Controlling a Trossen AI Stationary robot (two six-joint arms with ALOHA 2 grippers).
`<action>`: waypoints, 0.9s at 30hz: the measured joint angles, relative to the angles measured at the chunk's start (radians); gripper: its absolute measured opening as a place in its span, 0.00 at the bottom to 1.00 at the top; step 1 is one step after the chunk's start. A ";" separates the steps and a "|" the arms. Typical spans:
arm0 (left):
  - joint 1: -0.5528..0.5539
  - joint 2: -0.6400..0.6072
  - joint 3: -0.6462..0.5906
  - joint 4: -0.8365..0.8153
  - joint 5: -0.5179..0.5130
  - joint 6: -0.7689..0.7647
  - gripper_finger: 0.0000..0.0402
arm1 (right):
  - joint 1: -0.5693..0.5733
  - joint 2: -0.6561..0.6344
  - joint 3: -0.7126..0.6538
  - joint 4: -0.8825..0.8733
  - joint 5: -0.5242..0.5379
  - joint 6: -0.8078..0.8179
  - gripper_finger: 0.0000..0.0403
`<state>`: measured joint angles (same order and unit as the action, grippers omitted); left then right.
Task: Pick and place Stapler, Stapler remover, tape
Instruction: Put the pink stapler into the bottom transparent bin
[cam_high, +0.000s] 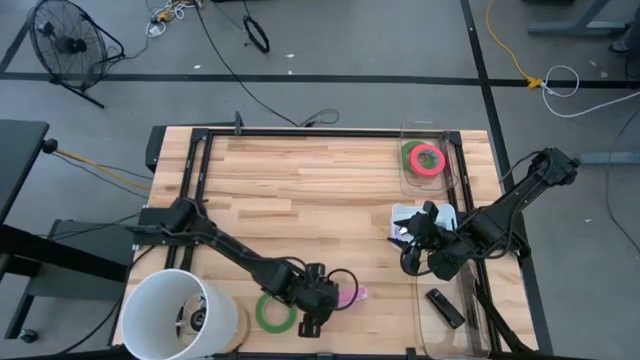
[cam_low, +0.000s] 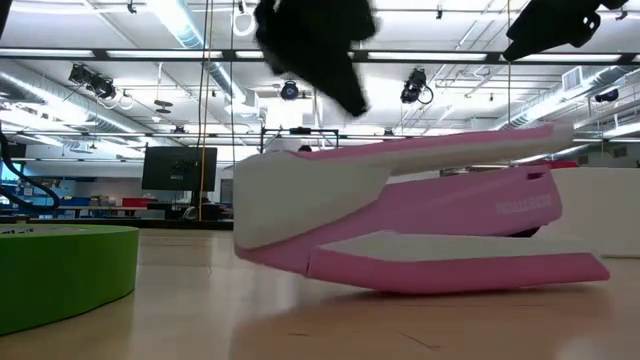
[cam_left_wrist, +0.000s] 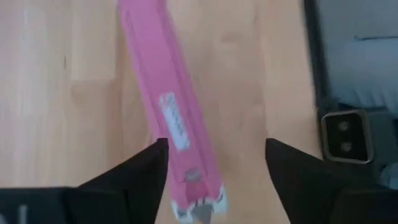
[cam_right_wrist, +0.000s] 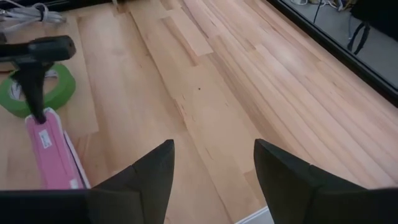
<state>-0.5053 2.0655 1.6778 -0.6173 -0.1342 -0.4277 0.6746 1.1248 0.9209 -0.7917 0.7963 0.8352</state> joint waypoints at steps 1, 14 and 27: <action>0.000 0.006 -0.001 -0.011 0.000 -0.018 0.69 | 0.000 0.000 0.000 0.002 0.000 -0.005 0.55; 0.011 0.062 0.000 -0.016 -0.028 -0.076 0.71 | 0.000 0.000 0.000 0.017 0.000 -0.007 0.55; 0.034 0.119 0.000 -0.030 -0.007 -0.083 0.44 | 0.000 0.000 0.000 0.019 0.000 -0.013 0.55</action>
<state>-0.4716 2.1841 1.6778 -0.6474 -0.1417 -0.5103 0.6748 1.1248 0.9207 -0.7727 0.7959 0.8223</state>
